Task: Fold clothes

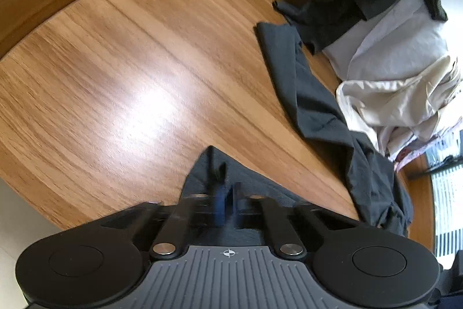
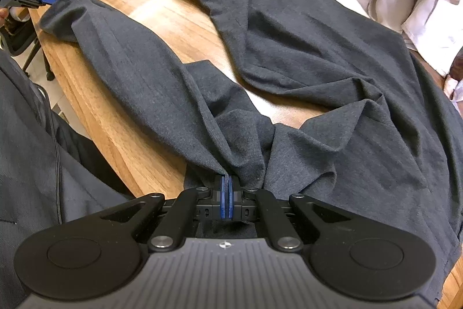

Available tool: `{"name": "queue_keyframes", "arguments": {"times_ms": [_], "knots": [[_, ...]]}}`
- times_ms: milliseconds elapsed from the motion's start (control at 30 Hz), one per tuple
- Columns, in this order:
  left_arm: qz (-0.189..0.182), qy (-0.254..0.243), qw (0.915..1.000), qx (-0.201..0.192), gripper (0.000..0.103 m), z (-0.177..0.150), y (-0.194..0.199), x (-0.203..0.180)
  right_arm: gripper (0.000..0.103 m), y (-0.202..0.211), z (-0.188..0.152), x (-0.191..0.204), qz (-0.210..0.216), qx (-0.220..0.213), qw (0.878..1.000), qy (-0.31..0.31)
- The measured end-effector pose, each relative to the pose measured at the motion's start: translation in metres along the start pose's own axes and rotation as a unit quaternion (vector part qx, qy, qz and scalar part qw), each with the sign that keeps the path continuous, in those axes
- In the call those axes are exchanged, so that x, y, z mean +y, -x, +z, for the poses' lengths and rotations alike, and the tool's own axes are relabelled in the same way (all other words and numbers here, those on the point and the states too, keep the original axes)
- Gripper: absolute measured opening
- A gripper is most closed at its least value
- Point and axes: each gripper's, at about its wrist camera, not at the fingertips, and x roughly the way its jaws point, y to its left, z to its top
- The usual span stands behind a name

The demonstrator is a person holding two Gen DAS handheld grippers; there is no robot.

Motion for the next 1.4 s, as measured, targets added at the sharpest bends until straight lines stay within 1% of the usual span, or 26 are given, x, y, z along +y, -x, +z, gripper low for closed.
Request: {"name": "queue_keyframes", "arguments": {"times_ms": [67,133,300,367,467,533,600,667,733,800,900,1067,1133,1167,1233,1267,1300,1333,1367,1400], "knots": [[0.003,0.002,0.9998,-0.021,0.006,0.0,0.012,-0.003,0.003,0.003,0.001,-0.001,-0.002,-0.007,1.0,-0.003],[0.008,-0.003,0.9991,-0.041,0.005,0.002,0.026,-0.01,0.003,0.01,0.005,-0.001,-0.006,-0.023,1.0,0.0],[0.011,0.014,0.9944,-0.104,0.004,0.004,0.074,-0.025,0.003,0.038,0.023,-0.006,-0.017,-0.08,0.996,0.024],[0.012,0.021,0.9912,-0.13,0.004,0.005,0.097,-0.031,0.003,0.053,0.032,-0.009,-0.015,-0.106,0.994,0.039],[0.002,0.043,0.9844,-0.17,0.004,0.008,0.134,-0.041,0.003,0.073,0.047,-0.011,-0.01,-0.14,0.988,0.06],[0.008,0.053,0.9795,-0.194,0.004,0.014,0.15,-0.048,0.003,0.084,0.058,-0.013,-0.004,-0.159,0.984,0.074],[0.021,0.058,0.9745,-0.215,0.004,0.021,0.162,-0.055,0.003,0.083,0.073,-0.015,-0.006,-0.17,0.981,0.09],[0.039,0.058,0.9723,-0.223,0.004,0.033,0.155,-0.061,0.003,0.068,0.09,-0.015,-0.008,-0.166,0.981,0.098],[0.059,0.052,0.9718,-0.222,0.004,0.048,0.138,-0.064,0.003,0.052,0.107,-0.016,-0.01,-0.162,0.981,0.106],[0.084,0.045,0.9716,-0.217,0.004,0.063,0.118,-0.064,0.003,0.028,0.12,-0.014,-0.011,-0.144,0.982,0.123],[0.111,0.036,0.9723,-0.202,0.004,0.086,0.084,-0.058,0.003,-0.002,0.132,-0.014,-0.012,-0.124,0.983,0.131],[0.144,0.021,0.9739,-0.174,0.004,0.112,0.038,-0.048,0.004,-0.034,0.138,-0.017,-0.009,-0.103,0.988,0.113],[0.156,0.014,0.9741,-0.163,0.004,0.119,0.021,-0.045,0.008,-0.039,0.138,-0.017,-0.013,-0.096,0.99,0.107],[0.161,0.009,0.974,-0.159,0.004,0.121,0.014,-0.043,0.015,-0.04,0.138,-0.016,-0.016,-0.095,0.99,0.106],[0.167,0.004,0.9745,-0.15,0.006,0.127,0.003,-0.041,0.021,-0.035,0.135,-0.014,-0.021,-0.1,0.99,0.096],[0.17,0.002,0.9747,-0.145,0.012,0.13,-0.002,-0.04,0.027,-0.03,0.133,-0.013,-0.02,-0.105,0.99,0.091],[0.168,0.001,0.9755,-0.142,0.018,0.133,-0.006,-0.04,0.029,-0.024,0.131,-0.012,-0.019,-0.11,0.99,0.085],[0.165,-0.002,0.9763,-0.14,0.035,0.136,-0.007,-0.04,0.031,-0.018,0.129,-0.01,-0.016,-0.117,0.99,0.08],[0.161,-0.004,0.9766,-0.142,0.047,0.137,-0.006,-0.04,0.032,-0.012,0.126,-0.008,-0.008,-0.123,0.989,0.076],[0.157,-0.007,0.9768,-0.145,0.048,0.138,-0.005,-0.041,0.033,-0.005,0.122,-0.006,0.0,-0.13,0.989,0.072]]}}
